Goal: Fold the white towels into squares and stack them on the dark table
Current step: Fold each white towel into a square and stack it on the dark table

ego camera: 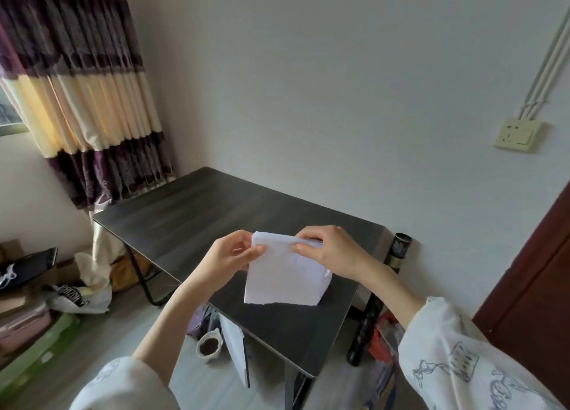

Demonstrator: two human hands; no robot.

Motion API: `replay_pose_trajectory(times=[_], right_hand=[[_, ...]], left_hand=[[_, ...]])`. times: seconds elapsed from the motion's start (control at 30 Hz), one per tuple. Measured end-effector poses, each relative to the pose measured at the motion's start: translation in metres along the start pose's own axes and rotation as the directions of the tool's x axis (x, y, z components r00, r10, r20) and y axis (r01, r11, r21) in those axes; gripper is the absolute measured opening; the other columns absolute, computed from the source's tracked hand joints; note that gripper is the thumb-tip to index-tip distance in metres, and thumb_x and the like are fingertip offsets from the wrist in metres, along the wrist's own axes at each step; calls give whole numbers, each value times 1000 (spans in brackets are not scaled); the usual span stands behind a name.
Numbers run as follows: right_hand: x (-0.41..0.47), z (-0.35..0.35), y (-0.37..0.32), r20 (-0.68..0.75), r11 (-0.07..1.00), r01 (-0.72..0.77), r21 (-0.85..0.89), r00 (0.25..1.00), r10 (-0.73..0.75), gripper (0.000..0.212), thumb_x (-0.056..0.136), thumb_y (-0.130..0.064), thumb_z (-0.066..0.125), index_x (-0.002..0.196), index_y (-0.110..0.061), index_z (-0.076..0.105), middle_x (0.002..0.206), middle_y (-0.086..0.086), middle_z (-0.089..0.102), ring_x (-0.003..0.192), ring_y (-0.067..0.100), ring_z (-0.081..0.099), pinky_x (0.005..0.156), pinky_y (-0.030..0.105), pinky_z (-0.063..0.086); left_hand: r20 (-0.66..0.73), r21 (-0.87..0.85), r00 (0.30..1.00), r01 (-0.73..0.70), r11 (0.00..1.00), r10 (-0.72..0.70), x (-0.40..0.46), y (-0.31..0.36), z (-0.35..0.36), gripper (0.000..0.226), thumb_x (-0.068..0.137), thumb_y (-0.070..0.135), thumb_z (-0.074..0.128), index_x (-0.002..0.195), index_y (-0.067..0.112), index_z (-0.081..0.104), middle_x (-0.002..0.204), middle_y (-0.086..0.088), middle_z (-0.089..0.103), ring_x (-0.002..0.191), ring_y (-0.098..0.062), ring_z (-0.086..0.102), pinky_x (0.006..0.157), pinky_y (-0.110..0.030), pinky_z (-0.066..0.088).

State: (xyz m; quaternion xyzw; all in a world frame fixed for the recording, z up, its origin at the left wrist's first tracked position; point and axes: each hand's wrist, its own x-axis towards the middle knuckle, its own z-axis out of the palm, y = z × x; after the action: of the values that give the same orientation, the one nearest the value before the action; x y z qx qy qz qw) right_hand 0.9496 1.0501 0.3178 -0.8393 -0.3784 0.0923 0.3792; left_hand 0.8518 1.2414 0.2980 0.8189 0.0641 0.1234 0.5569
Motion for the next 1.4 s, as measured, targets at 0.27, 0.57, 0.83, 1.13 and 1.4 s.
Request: replay_pose_trajectory(times=[0.27, 0.57, 0.83, 1.13, 1.4], right_hand=[[138, 38, 100, 35, 913, -298, 279, 953, 300, 24, 85, -39, 63, 86, -15, 62, 84, -1, 62, 77, 10, 58, 66, 21, 47], [275, 102, 173, 181, 409, -467, 784, 802, 569, 30, 87, -17, 64, 113, -9, 54, 112, 10, 60, 104, 24, 61, 90, 39, 53], [311, 155, 227, 289, 215, -546, 810, 690, 664, 29, 91, -29, 58, 117, -17, 58, 118, 3, 62, 113, 20, 54, 102, 38, 41], [319, 181, 248, 248, 127, -597, 792, 505, 827, 20, 98, -30, 44, 111, -18, 53, 114, 5, 62, 106, 21, 59, 87, 38, 52], [320, 204, 257, 291, 44, -742, 669, 316, 903, 33, 100, -35, 35, 129, -21, 40, 118, 1, 52, 107, 19, 54, 88, 38, 49]], left_hand=[[100, 70, 995, 25, 997, -32, 158, -80, -20, 11, 92, 20, 55, 95, 10, 56, 87, -14, 67, 78, -28, 67, 61, -37, 56], [341, -120, 916, 266, 956, -212, 326, -178, -63, 15, 93, 23, 53, 96, 8, 57, 85, -8, 68, 74, -17, 66, 59, -33, 53], [510, -191, 793, 481, 856, -333, 391, -240, -49, 15, 92, 22, 54, 96, 8, 56, 81, -4, 68, 73, -18, 67, 57, -30, 53], [551, 6, 687, 564, 826, -474, 414, -300, -31, 19, 92, 20, 55, 105, 7, 58, 95, -14, 69, 82, -24, 68, 67, -37, 58], [478, 181, 691, 526, 831, -541, 404, -345, -15, 13, 93, 15, 52, 104, 14, 59, 99, -14, 66, 88, -29, 67, 62, -33, 59]])
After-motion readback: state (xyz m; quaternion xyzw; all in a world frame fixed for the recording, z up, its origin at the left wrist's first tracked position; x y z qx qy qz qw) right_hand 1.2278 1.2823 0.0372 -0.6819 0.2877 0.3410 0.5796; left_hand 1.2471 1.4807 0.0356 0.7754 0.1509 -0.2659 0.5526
